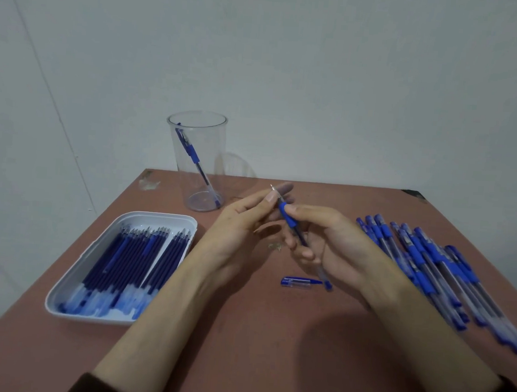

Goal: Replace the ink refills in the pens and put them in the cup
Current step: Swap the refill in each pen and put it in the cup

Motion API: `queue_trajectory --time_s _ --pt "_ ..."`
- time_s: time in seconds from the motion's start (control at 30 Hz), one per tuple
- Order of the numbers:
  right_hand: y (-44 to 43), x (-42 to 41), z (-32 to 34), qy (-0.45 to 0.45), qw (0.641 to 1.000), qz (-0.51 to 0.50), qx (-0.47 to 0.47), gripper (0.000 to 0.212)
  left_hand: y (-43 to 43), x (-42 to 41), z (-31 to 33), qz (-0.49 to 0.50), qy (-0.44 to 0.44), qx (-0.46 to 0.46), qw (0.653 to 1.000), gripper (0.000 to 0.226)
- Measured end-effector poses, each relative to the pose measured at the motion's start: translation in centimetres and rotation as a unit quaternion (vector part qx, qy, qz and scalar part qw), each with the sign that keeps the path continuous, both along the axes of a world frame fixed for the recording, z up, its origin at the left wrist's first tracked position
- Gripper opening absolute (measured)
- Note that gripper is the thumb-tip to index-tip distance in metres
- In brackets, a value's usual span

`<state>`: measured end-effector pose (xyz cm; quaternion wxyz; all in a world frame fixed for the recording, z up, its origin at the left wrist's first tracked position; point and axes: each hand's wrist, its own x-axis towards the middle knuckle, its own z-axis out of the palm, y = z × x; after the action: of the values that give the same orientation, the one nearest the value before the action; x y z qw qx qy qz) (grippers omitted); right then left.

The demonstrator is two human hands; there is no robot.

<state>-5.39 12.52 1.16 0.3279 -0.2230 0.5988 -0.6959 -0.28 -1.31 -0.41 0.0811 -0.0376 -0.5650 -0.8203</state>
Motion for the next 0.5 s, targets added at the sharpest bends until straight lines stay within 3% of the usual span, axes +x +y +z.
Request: queue_trajectory --time_s 0.17,0.27,0.37,0.5 --pt "-0.6 0.1 -0.5 0.041 0.999 -0.025 0.0 0.022 -0.2 -0.1 -0.1 0.036 0.0 0.016 0.999 0.017" --pt "-0.9 0.2 -0.9 0.146 0.986 -0.073 0.025 0.019 -0.4 -0.2 -0.2 0.08 0.001 0.031 0.996 0.017" --pt "-1.0 0.5 -1.1 0.279 0.952 -0.115 0.058 0.017 -0.4 -0.3 -0.5 0.109 -0.011 0.038 0.993 0.016" --pt "-1.3 0.4 -1.3 0.316 0.934 -0.148 0.076 0.016 -0.2 -0.6 -0.3 0.07 0.0 0.101 0.992 0.034"
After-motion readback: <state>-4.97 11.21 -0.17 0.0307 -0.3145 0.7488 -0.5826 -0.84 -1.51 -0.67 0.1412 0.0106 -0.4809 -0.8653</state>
